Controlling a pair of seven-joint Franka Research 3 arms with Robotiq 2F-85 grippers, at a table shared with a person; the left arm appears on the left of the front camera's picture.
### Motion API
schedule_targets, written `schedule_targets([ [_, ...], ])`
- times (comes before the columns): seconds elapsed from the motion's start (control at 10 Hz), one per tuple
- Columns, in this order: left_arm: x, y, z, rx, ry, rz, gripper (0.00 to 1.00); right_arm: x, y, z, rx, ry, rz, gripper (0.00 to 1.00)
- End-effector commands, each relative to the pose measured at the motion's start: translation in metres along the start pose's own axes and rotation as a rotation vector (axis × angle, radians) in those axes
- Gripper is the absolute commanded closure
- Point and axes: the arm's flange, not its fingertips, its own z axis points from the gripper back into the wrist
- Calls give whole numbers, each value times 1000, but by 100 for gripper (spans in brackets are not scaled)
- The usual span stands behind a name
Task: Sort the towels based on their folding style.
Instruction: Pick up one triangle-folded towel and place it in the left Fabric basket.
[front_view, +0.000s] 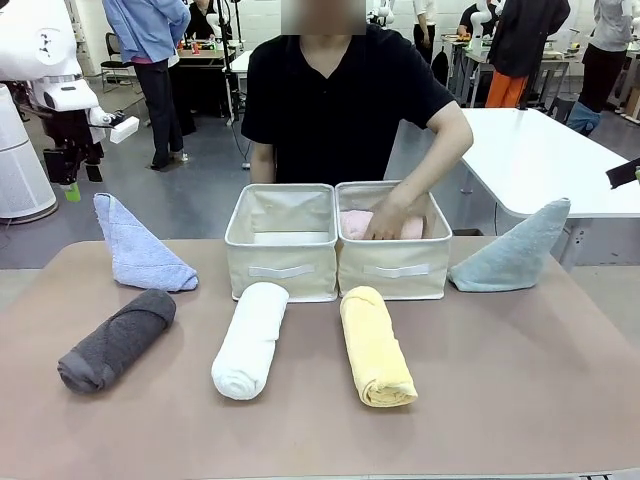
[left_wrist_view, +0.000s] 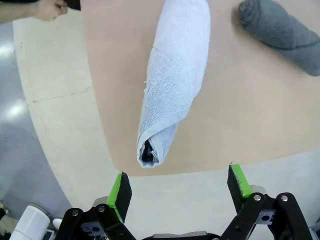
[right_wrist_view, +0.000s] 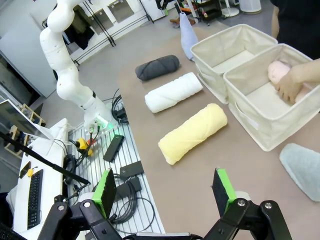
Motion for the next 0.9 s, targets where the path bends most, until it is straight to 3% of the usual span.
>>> schedule_targets([
  [0.0, -5, 28, 1, -49, -34, -29, 0, 0, -1, 0, 8, -5, 4, 0],
  [0.3, 4, 48, -18, -95, -55, -40, 0, 0, -1, 0, 8, -5, 4, 0],
  [0.8, 18, 42, -43, -156, -53, -54, 0, 0, -1, 0, 8, -5, 4, 0],
])
